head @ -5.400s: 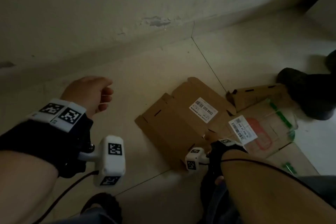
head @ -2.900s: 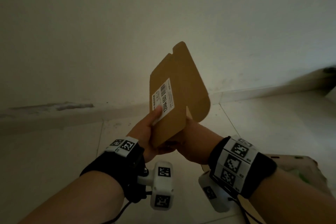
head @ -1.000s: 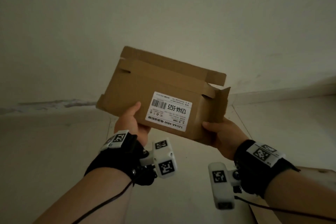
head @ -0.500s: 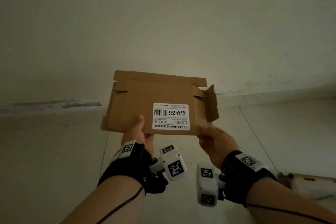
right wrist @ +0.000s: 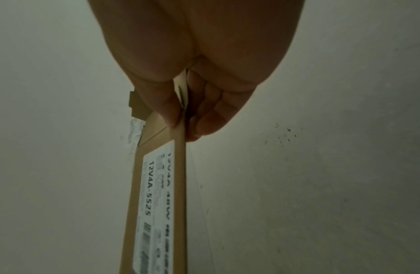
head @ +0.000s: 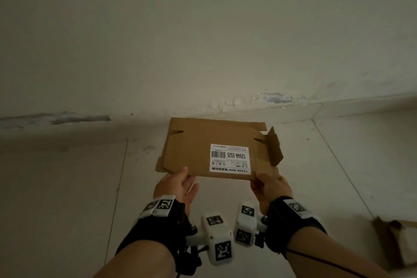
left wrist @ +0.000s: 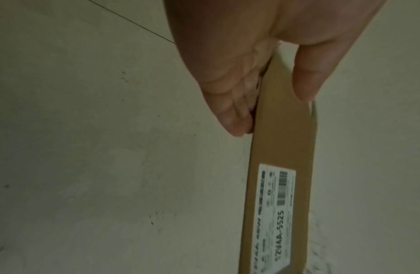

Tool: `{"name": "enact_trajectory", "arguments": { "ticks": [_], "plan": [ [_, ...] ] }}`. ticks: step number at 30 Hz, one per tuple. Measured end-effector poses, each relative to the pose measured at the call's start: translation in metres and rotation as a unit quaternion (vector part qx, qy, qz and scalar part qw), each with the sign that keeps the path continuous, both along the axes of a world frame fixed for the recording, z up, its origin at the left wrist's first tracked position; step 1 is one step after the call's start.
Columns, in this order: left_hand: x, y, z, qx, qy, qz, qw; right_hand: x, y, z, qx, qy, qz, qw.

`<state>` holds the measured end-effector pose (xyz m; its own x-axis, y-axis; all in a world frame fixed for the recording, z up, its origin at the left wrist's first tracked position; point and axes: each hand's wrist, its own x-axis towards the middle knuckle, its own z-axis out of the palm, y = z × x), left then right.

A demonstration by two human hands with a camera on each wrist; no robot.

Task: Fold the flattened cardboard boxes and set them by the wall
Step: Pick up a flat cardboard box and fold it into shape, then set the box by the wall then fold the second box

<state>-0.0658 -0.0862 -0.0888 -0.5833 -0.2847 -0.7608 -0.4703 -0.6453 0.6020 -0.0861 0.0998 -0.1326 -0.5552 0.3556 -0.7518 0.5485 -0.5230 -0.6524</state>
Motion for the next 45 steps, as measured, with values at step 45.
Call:
{"name": "enact_trajectory", "arguments": {
  "ticks": [45],
  "plan": [
    [-0.022, 0.106, 0.046, -0.14, 0.03, -0.301, 0.943, -0.038, 0.155, 0.038, 0.168, -0.056, 0.229, 0.957]
  ]
}}
